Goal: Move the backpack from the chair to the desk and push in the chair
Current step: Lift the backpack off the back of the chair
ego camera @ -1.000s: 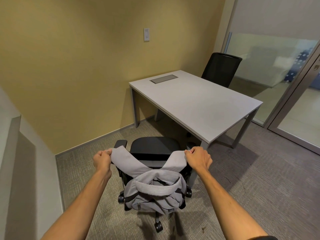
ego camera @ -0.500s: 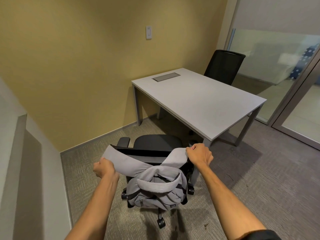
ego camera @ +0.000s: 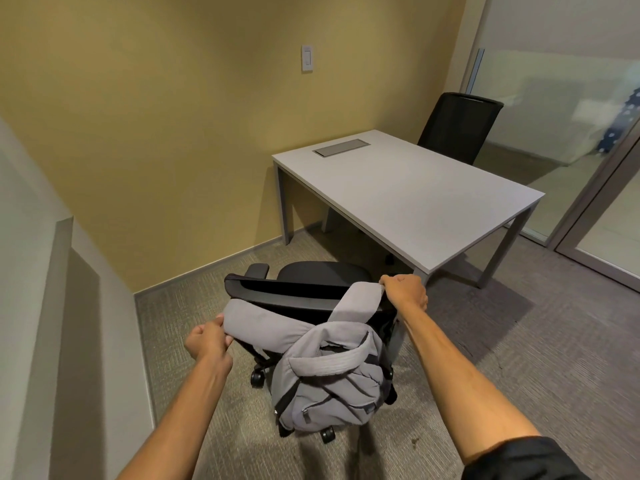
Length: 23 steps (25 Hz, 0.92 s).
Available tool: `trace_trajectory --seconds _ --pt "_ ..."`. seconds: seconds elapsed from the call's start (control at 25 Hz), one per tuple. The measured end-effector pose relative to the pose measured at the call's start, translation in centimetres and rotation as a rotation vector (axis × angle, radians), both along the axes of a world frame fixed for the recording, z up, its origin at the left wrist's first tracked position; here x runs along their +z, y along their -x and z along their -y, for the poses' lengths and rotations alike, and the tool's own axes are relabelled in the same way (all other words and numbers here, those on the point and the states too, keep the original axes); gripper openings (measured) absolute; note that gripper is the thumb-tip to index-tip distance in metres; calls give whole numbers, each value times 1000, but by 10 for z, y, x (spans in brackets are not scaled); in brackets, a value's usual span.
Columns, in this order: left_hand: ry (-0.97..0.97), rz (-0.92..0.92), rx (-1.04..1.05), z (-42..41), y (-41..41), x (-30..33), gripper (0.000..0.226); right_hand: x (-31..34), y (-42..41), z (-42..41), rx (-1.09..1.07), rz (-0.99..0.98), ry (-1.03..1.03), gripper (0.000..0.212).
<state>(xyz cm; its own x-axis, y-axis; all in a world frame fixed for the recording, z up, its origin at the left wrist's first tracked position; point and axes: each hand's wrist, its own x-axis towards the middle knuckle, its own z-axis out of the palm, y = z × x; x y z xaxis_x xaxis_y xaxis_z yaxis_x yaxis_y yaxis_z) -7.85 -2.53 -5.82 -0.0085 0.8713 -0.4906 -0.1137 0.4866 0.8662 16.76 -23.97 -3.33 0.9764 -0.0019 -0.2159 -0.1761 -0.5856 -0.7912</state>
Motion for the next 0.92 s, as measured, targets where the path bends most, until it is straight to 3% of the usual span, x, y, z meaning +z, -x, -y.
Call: trace_trajectory --seconds 0.12,0.24,0.36,0.48,0.64,0.72,0.8,0.84,0.92 --pt "16 3 -35 16 1 -3 36 12 0 11 -132 -161 -347 6" --pt "11 -43 -90 32 -10 -7 33 14 8 28 -243 -244 -624 6" --pt "-25 -61 -149 45 -21 -6 19 18 13 47 -312 -256 -728 7" --pt "-98 -121 -261 57 -31 -5 20 31 17 60 -346 -243 -764 3" --pt "-401 -203 -508 94 -33 -3 20 72 22 64 -302 -185 -859 8" --pt "-558 -226 -684 111 -28 2 50 100 24 64 -285 -146 -924 14" --pt "-658 -279 -973 123 -24 5 99 132 27 68 -262 -98 -1002 15" --pt "-712 -378 -1133 130 -24 6 119 150 28 71 -250 -67 -1028 15" --pt "-924 -627 -1335 148 -28 11 139 188 29 77 -227 16 -1071 16"
